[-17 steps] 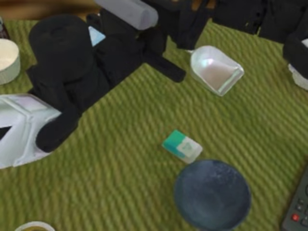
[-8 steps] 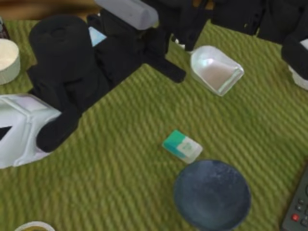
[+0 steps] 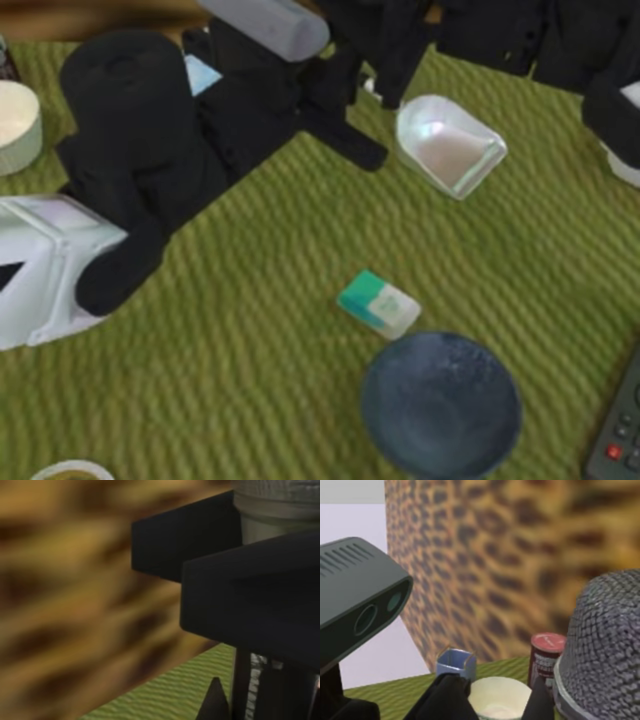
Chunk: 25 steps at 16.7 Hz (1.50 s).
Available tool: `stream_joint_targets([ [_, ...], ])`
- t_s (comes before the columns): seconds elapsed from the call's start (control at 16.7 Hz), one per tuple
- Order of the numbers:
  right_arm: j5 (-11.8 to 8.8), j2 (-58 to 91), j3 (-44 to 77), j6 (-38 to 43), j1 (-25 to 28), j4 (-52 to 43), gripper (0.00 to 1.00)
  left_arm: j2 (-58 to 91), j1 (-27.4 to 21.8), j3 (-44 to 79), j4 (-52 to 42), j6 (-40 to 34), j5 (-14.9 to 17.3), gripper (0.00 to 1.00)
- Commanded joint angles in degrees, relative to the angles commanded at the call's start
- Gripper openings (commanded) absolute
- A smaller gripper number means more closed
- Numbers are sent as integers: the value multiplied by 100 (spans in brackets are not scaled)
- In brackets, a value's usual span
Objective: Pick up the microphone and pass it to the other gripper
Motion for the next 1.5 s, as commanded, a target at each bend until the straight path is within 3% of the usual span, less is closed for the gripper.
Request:
stream_joint_targets([
  [0.42, 0, 0, 0, 0, 0, 0, 0, 0, 0, 0, 0, 0, 0, 0],
  [1.2, 0, 0, 0, 0, 0, 0, 0, 0, 0, 0, 0, 0, 0, 98],
  [1.5, 0, 0, 0, 0, 0, 0, 0, 0, 0, 0, 0, 0, 0, 100],
])
